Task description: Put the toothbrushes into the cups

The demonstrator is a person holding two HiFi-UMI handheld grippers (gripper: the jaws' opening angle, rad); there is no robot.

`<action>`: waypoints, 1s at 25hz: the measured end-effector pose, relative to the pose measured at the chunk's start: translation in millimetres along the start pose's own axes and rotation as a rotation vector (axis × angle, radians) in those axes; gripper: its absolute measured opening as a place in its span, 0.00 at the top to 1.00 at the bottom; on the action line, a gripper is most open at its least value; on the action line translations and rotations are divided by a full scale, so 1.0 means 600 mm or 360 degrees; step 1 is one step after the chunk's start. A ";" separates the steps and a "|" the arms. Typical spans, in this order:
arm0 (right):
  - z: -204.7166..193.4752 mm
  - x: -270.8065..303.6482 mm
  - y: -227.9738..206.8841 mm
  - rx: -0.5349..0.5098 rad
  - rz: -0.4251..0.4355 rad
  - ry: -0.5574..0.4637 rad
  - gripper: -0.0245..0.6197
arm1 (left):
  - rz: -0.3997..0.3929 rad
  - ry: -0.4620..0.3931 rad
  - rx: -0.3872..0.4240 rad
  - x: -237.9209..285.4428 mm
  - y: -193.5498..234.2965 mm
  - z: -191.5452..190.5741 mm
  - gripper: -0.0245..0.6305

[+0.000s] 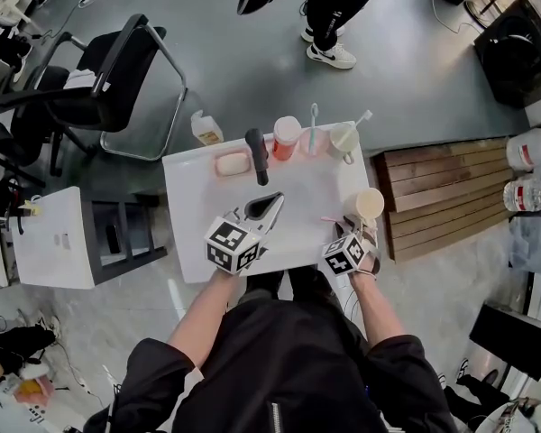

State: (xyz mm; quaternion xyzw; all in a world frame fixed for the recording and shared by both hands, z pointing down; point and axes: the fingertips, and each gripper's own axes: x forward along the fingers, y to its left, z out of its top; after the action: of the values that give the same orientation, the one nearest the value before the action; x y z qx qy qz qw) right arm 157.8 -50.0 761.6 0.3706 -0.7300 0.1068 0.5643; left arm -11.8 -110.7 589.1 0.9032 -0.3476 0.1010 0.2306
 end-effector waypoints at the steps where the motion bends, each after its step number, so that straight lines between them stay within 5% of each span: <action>1: 0.000 0.001 0.002 0.0004 0.0004 0.0001 0.80 | -0.0002 0.0002 0.0000 0.000 0.000 -0.001 0.96; 4: -0.001 -0.002 0.008 0.0020 0.0004 0.0004 0.89 | -0.0010 0.0004 0.0002 -0.002 0.000 -0.001 0.96; 10: 0.005 -0.022 0.015 0.0085 0.0044 -0.0066 0.89 | -0.0027 0.0003 0.0008 -0.006 -0.003 -0.001 0.96; 25: 0.115 -0.118 -0.024 0.0282 0.0125 -0.0522 0.90 | -0.0066 -0.0057 0.0092 0.003 -0.020 0.044 0.96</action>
State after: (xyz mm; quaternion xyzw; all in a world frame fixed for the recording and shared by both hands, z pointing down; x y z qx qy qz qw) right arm 122.2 -70.0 670.6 0.4024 -0.8138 0.1309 0.3983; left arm -1.7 -116.9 562.4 0.9181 -0.3299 0.0900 0.2003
